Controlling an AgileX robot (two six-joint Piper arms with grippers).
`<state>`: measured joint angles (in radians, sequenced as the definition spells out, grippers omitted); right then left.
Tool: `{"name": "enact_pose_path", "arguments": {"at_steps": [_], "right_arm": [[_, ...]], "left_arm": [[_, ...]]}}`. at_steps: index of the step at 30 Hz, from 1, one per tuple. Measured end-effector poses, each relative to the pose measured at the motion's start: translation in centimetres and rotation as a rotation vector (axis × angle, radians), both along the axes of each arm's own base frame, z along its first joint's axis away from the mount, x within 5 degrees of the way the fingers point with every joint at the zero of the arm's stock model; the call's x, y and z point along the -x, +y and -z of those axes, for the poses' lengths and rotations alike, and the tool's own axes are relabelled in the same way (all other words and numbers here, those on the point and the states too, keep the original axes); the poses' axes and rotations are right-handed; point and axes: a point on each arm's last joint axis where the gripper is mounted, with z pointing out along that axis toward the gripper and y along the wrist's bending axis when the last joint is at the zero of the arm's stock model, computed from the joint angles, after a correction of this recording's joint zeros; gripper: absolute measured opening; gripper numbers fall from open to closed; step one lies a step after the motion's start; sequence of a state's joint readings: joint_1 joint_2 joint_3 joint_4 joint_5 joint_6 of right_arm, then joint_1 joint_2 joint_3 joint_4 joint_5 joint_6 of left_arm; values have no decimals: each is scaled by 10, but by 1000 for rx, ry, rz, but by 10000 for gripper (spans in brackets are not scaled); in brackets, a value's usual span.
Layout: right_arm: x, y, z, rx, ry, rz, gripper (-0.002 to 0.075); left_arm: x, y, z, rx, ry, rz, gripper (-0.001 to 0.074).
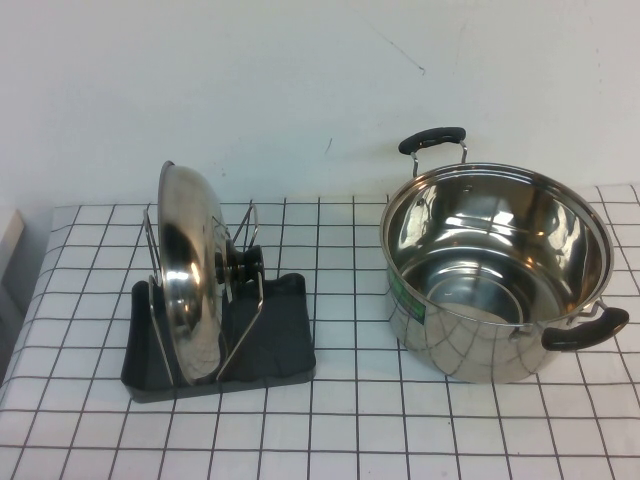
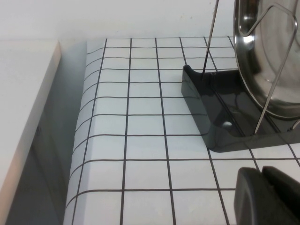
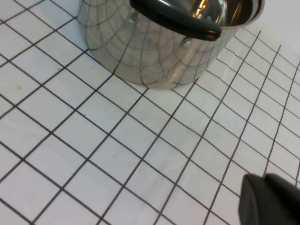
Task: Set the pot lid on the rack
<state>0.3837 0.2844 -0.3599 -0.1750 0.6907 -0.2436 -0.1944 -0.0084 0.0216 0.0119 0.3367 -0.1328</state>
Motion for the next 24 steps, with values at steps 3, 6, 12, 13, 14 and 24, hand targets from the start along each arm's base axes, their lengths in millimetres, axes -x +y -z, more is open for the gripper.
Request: {"name": "enact_pose_path", "arguments": {"at_steps": [3,6,12,13,14,24], "right_arm": [[0,-1,9,-7,-29,13,-2],[1,-3,26,-54,-77,62,-2],[7,-12,61,-95,-136,243,-2],[8,-13,67,-112,-143,275,-2],[8,-14,73,-130,-148,306,-2],[8,-17,84,-219,-195,425,-2]], "left_arm": [[0,0,0,0,0,0,-2],[0,0,0,0,0,0,-2],[0,0,0,0,0,0,-2],[0,0,0,0,0,0,-2],[0,0,0,0,0,0,-2],[0,0,0,2,0,0,-2]]}}
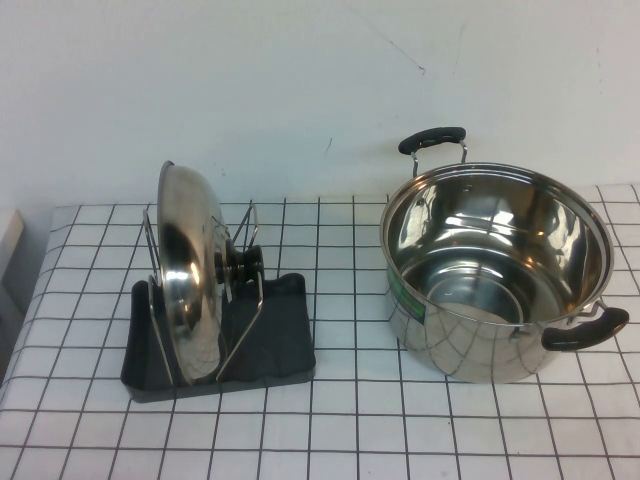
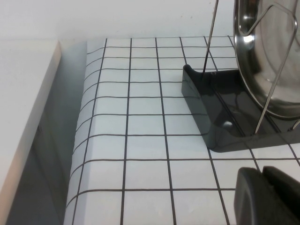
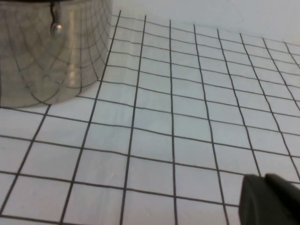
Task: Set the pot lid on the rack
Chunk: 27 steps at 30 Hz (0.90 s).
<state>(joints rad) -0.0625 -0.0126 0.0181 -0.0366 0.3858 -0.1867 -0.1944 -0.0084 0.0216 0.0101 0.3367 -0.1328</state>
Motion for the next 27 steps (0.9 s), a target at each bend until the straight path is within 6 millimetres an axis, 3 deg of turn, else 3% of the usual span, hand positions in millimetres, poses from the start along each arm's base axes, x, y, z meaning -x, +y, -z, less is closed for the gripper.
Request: {"name": "enact_pose_path", "arguments": {"at_steps": [27], "right_arm": [[0,0,0,-62,-5,24,-2]], "left_arm": [[0,0,0,0,-2,0,-2]]}}
